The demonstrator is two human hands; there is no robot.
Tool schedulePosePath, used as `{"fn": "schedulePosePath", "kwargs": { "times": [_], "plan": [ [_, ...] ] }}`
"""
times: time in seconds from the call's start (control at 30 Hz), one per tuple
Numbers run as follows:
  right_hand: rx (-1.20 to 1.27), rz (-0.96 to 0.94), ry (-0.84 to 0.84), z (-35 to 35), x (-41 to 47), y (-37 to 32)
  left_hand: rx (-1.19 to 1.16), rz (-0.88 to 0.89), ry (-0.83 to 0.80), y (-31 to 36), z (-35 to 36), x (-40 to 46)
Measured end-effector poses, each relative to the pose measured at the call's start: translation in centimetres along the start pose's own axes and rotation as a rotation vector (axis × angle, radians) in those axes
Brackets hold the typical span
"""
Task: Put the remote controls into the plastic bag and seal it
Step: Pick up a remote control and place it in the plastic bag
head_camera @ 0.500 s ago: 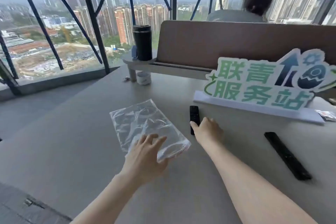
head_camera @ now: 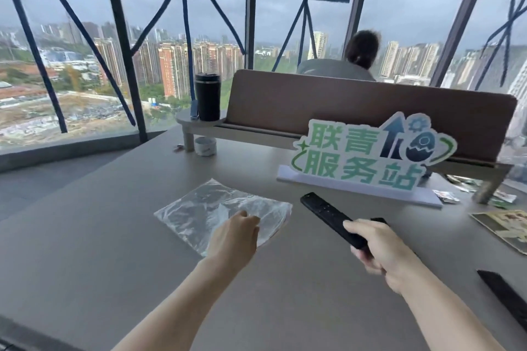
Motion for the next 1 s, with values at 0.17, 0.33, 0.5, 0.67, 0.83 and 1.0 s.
{"fn": "schedulePosePath", "kwargs": {
  "times": [0.17,0.33,0.5,0.67,0.83,1.0],
  "plan": [
    [-0.075,0.055,-0.126,-2.4,-4.3,2.0,-0.058,0.076,-0.028,7.1,2.6,0.6],
    [-0.068,0.057,-0.084,-0.3,-3.0,2.8,-0.216,0.101,-0.039,12.2,4.8,-0.3],
    [0.043,0.025,0.161,-4.0,-3.0,5.2,-0.242,0.096,-0.014,13.2,6.2,-0.3],
    [-0.440,0.139,0.575,-12.6,-1.9,10.3,-0.246,0.068,-0.007,13.3,7.0,-0.3],
    [-0.817,0.198,0.507,-11.6,1.8,11.8,-0.265,0.091,-0.008,13.7,7.5,-0.8],
    [-0.676,0.217,0.356,-11.5,2.4,12.7,-0.292,0.080,-0.005,13.5,7.6,-0.9]
  ]
}}
Point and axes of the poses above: each hand's wrist, its own x-axis towards the middle knuckle, its own z-axis out of the palm, y = z × x, the point moved 7 cm from there along x, towards the middle knuckle, and after that the axes turned 12 degrees about -x, right-handed, at the moved point
